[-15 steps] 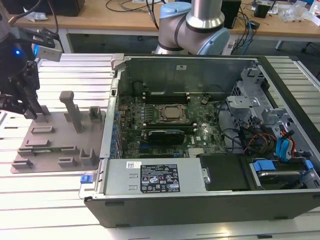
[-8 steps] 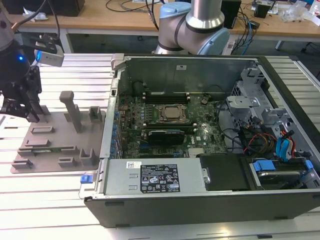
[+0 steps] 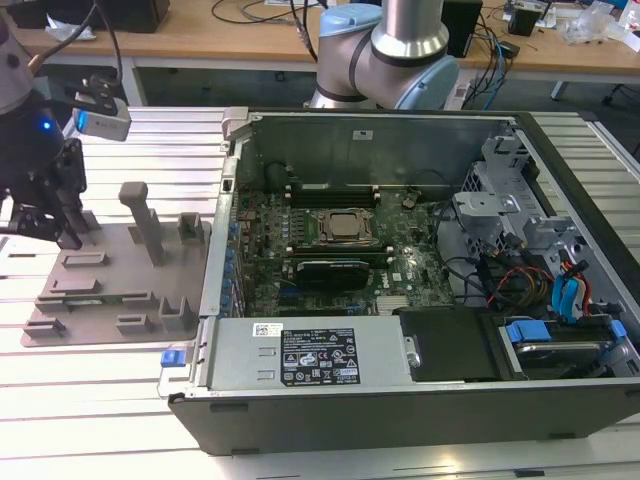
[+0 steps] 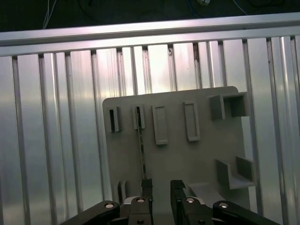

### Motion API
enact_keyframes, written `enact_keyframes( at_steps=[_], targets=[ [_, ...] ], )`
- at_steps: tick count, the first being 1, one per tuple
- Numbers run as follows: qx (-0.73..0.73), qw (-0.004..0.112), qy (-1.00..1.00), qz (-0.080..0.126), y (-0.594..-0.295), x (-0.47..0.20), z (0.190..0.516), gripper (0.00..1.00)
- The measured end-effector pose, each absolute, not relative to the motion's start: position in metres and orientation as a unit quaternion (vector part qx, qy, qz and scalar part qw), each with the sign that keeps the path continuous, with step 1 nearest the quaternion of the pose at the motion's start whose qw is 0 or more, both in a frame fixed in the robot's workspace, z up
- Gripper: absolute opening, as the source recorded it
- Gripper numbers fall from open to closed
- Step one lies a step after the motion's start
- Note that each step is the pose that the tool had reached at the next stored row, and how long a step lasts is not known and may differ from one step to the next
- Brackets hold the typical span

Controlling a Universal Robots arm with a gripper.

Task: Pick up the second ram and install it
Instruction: 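Pick up the second ram and move it above second insertion slot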

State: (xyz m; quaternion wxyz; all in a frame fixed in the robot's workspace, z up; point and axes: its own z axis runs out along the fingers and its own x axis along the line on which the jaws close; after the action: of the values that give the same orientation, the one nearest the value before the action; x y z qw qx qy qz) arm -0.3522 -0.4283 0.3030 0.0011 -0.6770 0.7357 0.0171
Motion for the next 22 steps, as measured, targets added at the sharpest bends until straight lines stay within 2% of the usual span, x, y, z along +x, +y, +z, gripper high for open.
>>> enact_keyframes(
  at_steps=[22],
  targets=[
    [-0.677, 0.001, 0.736, 0.017, -0.428, -0.352, 0.272, 0.3]
  ],
)
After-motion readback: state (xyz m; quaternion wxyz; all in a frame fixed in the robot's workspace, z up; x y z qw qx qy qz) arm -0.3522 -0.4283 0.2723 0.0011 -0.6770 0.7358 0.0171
